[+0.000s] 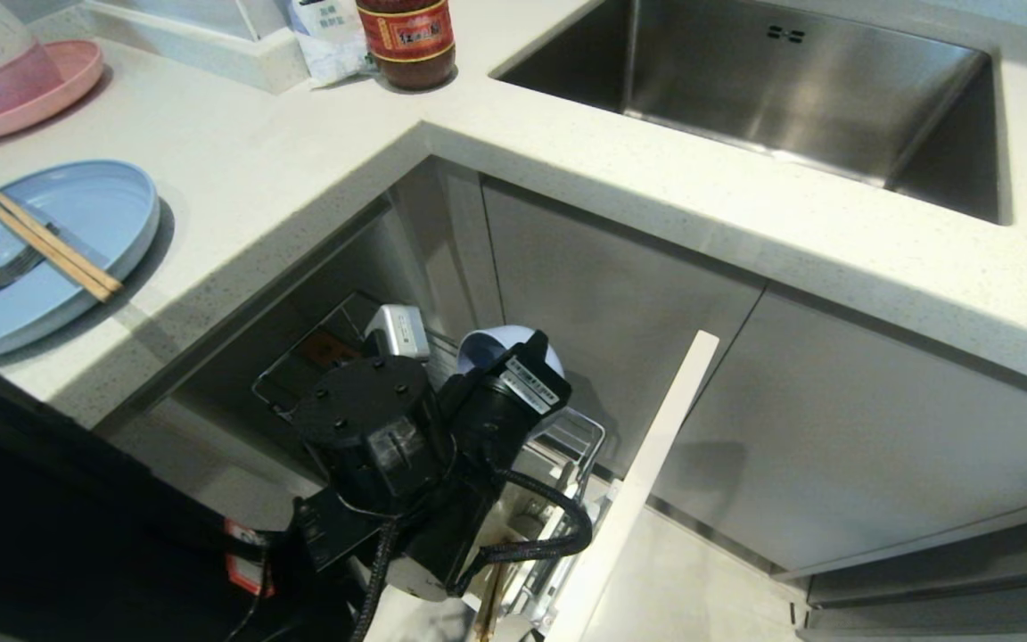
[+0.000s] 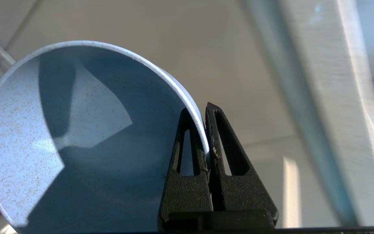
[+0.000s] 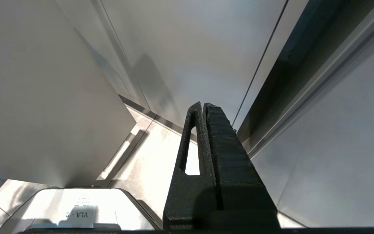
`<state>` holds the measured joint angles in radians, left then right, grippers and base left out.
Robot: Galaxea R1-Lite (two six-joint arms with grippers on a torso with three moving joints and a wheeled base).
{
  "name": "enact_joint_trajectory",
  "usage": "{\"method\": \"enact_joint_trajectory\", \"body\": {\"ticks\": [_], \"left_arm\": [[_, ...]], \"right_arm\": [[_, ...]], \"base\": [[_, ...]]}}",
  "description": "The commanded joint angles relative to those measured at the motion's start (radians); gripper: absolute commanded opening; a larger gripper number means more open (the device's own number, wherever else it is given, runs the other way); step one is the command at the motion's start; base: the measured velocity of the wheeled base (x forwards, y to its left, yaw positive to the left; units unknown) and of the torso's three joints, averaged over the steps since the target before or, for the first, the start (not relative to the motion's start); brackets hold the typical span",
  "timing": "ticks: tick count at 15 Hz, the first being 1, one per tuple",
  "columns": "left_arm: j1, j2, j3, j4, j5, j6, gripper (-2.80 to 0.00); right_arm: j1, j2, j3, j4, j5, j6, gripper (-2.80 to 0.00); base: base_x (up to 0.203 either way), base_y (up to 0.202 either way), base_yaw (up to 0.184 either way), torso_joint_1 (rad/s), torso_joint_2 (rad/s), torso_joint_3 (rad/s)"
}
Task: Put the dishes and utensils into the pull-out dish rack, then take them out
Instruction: Pick up the bowl and place it in the cupboard
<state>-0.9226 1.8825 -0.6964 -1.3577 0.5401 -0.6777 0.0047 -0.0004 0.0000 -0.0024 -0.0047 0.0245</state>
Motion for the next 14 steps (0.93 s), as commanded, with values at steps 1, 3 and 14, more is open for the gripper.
{"method": "enact_joint_trajectory", "body": {"ticks": [1,3,14], "left_arm": [[0.048,0.102,0.0,-0.074,-0.002,-0.006,-2.8],[0.084,0.14,0.001,-0.13,-0.041,-0.006,-2.8],[0.183,0.236,-0.013,-0.172,-0.181,-0.149,-2.8]], "right_arm": [[0.001,-0.004,0.002,-0.001,0.0,0.0,-2.8],[0.001,-0.004,0.002,-0.001,0.0,0.0,-2.8],[0.0,-0.004,0.002,-0.001,0.0,0.0,-2.8]], "base": [[0.0,0.0,0.0,0.0,0.0,0.0],[0.0,0.0,0.0,0.0,0.0,0.0],[0.0,0.0,0.0,0.0,0.0,0.0]]}}
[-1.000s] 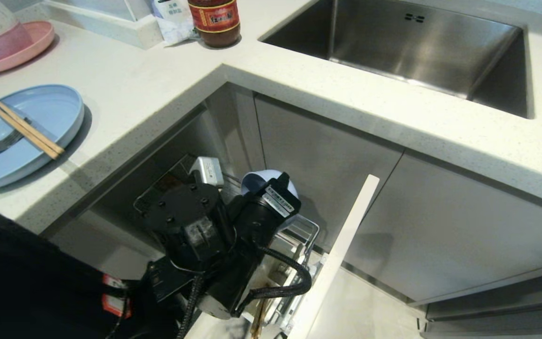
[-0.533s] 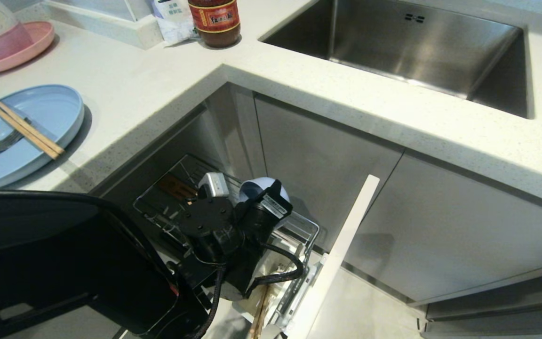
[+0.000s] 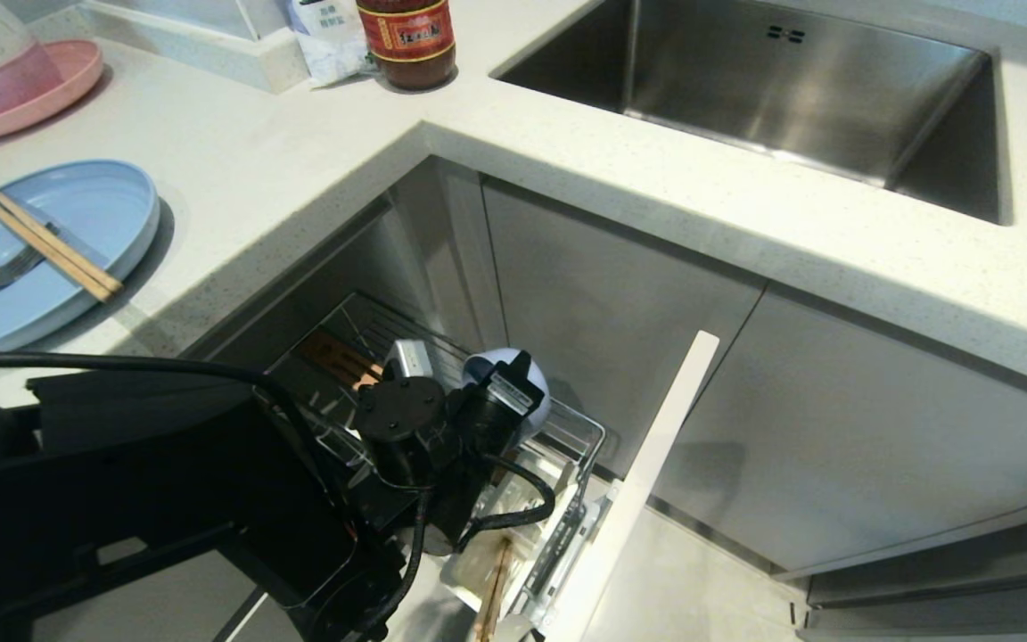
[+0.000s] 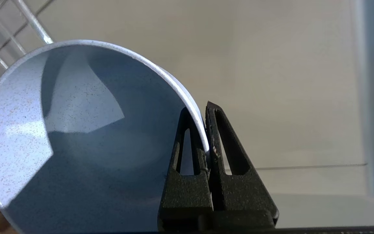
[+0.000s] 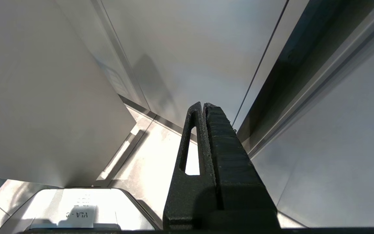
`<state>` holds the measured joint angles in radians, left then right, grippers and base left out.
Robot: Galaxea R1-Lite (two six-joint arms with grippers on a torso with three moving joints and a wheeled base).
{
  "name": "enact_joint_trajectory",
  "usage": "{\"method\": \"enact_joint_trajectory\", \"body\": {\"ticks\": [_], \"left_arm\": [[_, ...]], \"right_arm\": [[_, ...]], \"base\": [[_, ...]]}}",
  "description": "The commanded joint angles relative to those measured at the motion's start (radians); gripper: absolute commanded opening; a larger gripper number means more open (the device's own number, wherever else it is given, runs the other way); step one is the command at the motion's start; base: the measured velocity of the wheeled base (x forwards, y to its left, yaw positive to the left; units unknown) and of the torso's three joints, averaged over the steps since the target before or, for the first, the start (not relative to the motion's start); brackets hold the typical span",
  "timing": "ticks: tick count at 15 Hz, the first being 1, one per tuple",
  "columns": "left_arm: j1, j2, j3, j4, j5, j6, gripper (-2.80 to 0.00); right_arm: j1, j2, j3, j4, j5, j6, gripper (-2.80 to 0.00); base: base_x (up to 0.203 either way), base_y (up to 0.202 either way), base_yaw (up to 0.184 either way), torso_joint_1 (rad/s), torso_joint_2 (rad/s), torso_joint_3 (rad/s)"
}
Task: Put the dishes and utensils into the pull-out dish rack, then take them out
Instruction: Pick up the bowl and place it in the cupboard
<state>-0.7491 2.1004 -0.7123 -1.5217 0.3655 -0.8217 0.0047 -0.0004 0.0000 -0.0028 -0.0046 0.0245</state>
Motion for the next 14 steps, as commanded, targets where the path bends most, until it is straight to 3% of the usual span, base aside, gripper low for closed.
{"method": "enact_joint_trajectory", "body": {"ticks": [1,7,14], "left_arm": [[0.011,0.028,0.004,-0.008,-0.016,-0.01,-2.8],[0.046,0.029,-0.022,-0.008,-0.051,-0.064,-2.8],[0.047,-0.012,-0.038,-0.008,-0.079,-0.078,-2.8]], "right_arm": [[0.001,-0.003,0.002,0.0,0.0,0.0,-2.8],[0.001,-0.004,0.002,0.0,0.0,0.0,-2.8],[0.001,-0.004,0.002,0.0,0.0,0.0,-2.8]], "base": [[0.0,0.0,0.0,0.0,0.0,0.0],[0.0,0.0,0.0,0.0,0.0,0.0],[0.0,0.0,0.0,0.0,0.0,0.0]]}}
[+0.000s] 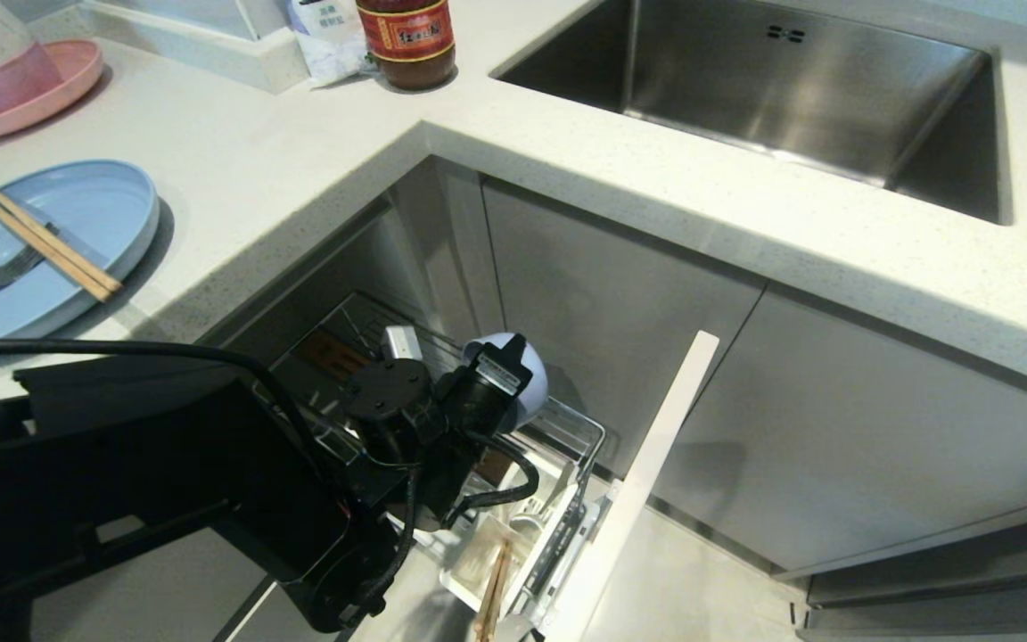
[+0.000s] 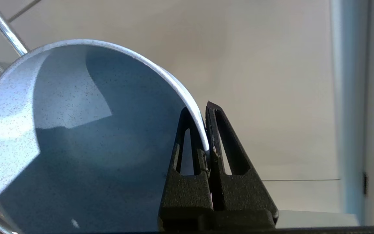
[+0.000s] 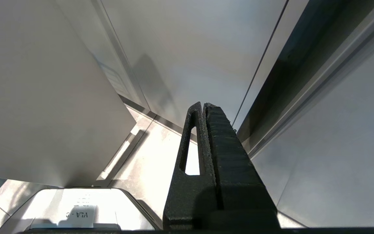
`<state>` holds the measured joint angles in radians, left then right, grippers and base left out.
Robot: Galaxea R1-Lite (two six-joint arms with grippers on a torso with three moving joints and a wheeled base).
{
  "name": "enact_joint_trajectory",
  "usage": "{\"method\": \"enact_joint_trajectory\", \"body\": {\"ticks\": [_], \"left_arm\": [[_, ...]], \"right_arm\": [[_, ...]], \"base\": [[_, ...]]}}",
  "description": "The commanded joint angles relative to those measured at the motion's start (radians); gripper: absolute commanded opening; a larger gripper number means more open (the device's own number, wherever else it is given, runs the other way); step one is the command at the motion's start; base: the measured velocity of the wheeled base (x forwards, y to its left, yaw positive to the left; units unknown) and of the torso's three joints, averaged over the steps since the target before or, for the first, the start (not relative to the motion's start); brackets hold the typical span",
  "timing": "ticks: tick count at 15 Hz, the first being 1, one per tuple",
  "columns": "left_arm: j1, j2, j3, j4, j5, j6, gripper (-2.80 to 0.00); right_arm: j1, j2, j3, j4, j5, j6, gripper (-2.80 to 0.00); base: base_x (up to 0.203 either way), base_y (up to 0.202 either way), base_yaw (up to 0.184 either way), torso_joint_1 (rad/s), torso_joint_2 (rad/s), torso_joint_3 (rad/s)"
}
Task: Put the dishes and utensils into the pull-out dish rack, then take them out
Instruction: Pick up the bowl and place it in the cupboard
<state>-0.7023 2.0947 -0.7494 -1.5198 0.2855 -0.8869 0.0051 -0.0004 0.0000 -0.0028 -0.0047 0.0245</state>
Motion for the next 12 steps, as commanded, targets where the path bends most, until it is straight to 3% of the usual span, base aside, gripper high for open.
{"method": "enact_joint_trajectory", "body": {"ticks": [1,12], "left_arm": [[0.001,-0.007,-0.001,-0.01,0.0,-0.033,-2.8],[0.027,0.075,-0.018,-0.01,-0.032,-0.109,-2.8]], "right_arm": [[0.001,-0.004,0.002,0.0,0.0,0.0,-2.8],[0.0,-0.004,0.002,0.0,0.0,0.0,-2.8]], "base": [[0.0,0.0,0.0,0.0,0.0,0.0],[0.0,0.0,0.0,0.0,0.0,0.0]]}}
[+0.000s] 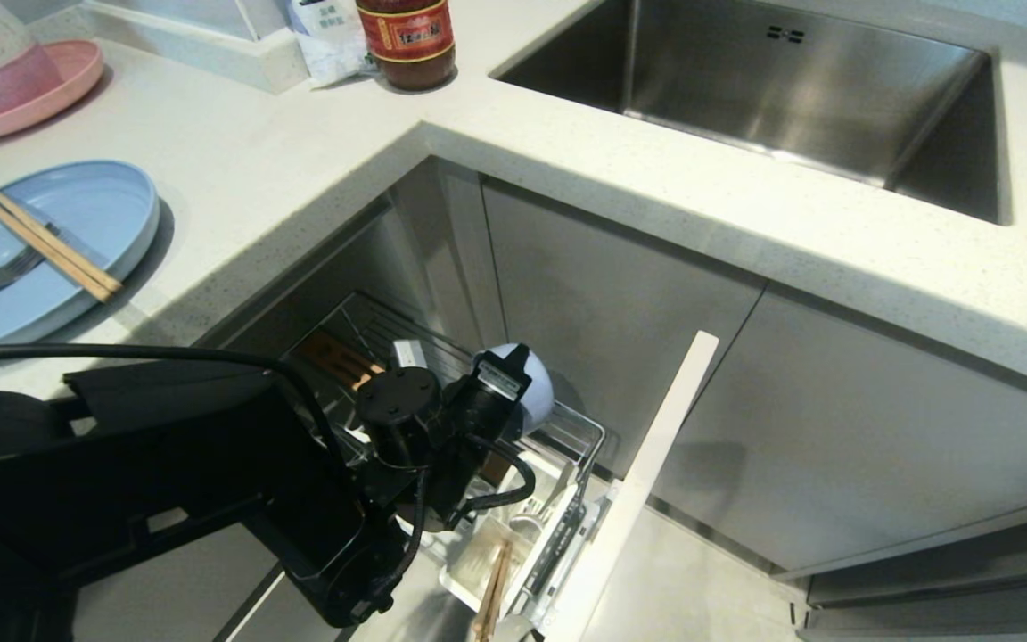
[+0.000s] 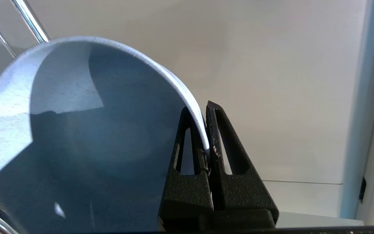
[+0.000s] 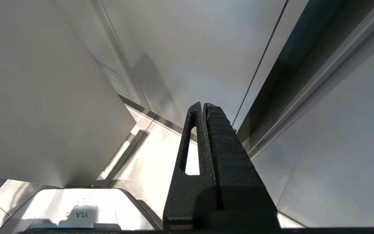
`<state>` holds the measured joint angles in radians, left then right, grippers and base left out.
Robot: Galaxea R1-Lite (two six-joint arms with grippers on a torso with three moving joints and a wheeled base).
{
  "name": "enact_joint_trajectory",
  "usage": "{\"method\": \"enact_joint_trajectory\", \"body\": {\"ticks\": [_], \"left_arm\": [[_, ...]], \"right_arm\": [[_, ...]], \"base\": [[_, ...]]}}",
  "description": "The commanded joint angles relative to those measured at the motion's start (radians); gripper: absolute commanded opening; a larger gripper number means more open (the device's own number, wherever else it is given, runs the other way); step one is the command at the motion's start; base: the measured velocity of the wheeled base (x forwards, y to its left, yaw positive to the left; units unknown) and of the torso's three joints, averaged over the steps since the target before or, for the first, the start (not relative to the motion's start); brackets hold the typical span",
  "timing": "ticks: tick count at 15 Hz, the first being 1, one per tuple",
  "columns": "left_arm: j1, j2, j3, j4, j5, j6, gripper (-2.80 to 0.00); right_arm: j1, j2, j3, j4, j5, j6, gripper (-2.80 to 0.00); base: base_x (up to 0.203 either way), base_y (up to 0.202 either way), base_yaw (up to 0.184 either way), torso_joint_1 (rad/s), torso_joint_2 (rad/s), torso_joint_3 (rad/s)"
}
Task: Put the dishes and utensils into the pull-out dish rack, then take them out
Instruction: Pick up the bowl and place it in the cupboard
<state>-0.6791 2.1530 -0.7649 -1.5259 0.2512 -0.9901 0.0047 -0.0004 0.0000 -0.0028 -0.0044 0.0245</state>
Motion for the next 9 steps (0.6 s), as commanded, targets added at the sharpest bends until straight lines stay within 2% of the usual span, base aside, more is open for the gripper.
{"method": "enact_joint_trajectory", "body": {"ticks": [1,9], "left_arm": [[0.006,0.021,-0.004,-0.004,0.002,-0.006,-2.8],[0.012,0.053,-0.014,-0.004,0.003,-0.007,-2.8]], "right_arm": [[0.0,-0.004,0.002,0.0,0.0,0.0,-2.8],[0.001,-0.004,0.002,0.0,0.0,0.0,-2.8]], "base": [[0.0,0.0,0.0,0.0,0.0,0.0],[0.0,0.0,0.0,0.0,0.0,0.0]]}}
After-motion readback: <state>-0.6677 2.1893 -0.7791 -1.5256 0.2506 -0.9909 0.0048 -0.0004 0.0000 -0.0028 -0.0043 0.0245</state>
